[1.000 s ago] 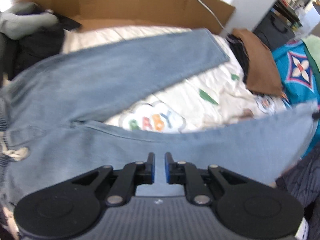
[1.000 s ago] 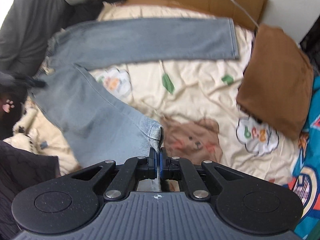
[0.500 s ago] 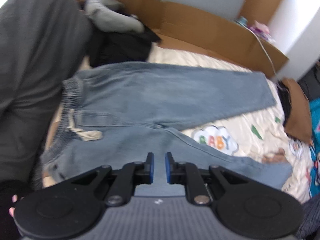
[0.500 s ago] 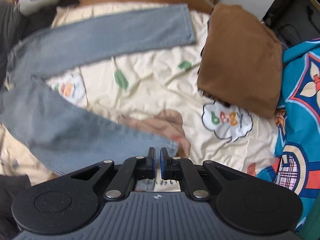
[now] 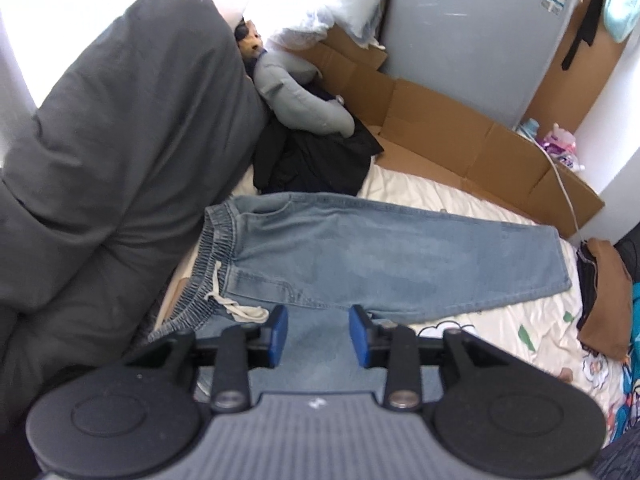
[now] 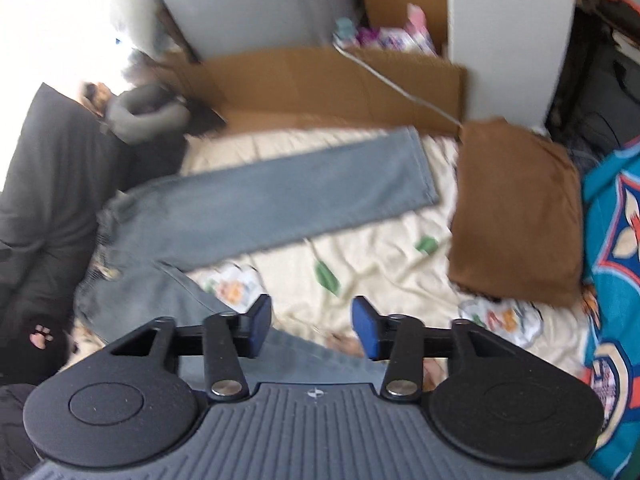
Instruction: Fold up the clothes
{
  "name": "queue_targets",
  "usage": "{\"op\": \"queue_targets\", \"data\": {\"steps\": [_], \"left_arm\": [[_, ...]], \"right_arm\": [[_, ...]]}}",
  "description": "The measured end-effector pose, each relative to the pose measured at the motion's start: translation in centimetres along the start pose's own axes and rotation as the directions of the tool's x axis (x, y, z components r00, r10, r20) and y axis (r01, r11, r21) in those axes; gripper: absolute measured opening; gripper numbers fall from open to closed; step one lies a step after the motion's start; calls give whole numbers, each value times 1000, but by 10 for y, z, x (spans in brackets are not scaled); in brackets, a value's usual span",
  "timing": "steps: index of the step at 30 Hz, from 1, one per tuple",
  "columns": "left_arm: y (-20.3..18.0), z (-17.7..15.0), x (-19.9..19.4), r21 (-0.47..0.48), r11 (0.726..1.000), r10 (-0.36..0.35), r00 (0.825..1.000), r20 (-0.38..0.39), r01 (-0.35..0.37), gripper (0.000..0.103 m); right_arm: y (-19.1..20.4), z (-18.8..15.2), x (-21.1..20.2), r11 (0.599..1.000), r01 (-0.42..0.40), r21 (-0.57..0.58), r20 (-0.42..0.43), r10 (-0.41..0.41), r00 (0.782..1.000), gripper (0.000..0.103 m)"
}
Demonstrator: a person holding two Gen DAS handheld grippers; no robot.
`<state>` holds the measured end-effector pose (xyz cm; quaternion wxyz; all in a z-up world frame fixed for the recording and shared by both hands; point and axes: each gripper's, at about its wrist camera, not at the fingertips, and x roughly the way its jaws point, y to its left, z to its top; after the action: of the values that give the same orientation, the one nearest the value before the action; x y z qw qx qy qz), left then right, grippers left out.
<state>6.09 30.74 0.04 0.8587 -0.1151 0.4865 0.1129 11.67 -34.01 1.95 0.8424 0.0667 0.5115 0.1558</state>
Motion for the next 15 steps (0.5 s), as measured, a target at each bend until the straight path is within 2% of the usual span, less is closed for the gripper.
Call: {"op": "queue_targets", "data": {"steps": [1, 5, 9, 15], "left_arm": [[-2, 2, -3, 0, 1000, 5, 1000, 2, -5, 45], [-15, 10, -17, 2, 1000, 22, 1000, 12, -22, 47], [-30, 18, -29, 9, 999, 39, 999, 18, -40, 56], [-47, 25, -23, 37, 998, 53, 999, 12, -53, 57]], "right_arm": [[6, 4, -5, 1000, -12, -10, 17, 13, 1000, 59], [26, 17, -25, 997, -69, -34, 75, 71, 995, 72], [40, 24, -31, 993, -107, -55, 115, 112, 987, 84], [51, 20, -7, 985, -169, -31, 110, 171, 979, 87]]}}
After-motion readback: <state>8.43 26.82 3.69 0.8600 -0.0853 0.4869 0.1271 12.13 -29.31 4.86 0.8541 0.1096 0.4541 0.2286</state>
